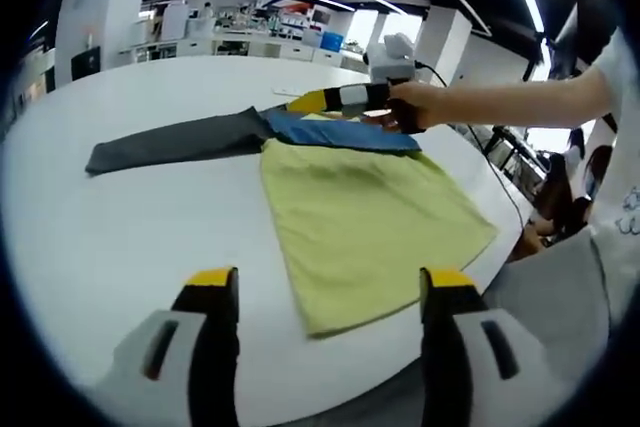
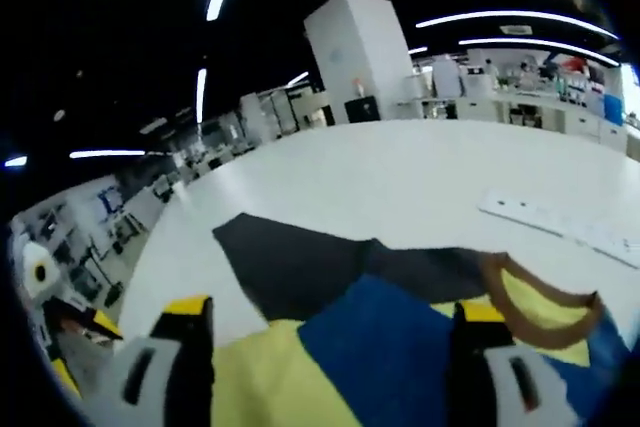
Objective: Fold the garment on the visible template until the final outline fits inside the template.
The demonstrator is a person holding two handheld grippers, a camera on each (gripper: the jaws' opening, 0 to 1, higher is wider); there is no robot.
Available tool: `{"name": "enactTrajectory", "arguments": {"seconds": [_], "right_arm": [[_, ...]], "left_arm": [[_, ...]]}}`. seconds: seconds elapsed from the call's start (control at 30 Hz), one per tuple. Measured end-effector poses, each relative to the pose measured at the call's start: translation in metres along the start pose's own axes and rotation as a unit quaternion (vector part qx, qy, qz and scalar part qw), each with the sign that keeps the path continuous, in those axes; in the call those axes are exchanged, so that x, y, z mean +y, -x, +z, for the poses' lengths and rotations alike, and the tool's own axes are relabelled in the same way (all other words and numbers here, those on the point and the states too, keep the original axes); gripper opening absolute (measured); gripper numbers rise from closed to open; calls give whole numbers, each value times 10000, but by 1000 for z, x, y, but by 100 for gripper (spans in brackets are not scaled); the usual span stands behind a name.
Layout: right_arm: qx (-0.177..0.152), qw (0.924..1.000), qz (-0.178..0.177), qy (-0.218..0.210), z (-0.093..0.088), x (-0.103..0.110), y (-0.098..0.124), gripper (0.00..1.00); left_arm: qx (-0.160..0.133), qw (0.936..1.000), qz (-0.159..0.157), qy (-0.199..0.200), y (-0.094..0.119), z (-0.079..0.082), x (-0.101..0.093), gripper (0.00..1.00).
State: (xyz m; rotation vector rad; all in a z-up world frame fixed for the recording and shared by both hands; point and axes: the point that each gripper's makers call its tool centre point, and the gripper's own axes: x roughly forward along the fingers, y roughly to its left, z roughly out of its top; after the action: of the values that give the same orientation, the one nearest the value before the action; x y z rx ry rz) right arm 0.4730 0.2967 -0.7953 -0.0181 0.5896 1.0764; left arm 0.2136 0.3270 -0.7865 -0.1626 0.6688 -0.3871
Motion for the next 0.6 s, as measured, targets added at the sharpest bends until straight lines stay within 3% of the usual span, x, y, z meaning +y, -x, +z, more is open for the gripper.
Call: {"name": "enactTrajectory", "arguments": {"seconds": [0.3, 0.43, 0.6], "right_arm": [[-2, 9996, 150, 239, 4, 4, 30, 100], [-56, 9997, 155, 198, 4, -5, 56, 100], [-55, 9998, 91, 145, -8, -9, 89, 100]], "left_arm": [[-78, 10000, 10, 56, 1, 6, 4, 71], [-93, 9999, 39, 26, 1, 9, 8, 71], [-127, 9999, 30, 40, -1, 12, 9, 70]]}}
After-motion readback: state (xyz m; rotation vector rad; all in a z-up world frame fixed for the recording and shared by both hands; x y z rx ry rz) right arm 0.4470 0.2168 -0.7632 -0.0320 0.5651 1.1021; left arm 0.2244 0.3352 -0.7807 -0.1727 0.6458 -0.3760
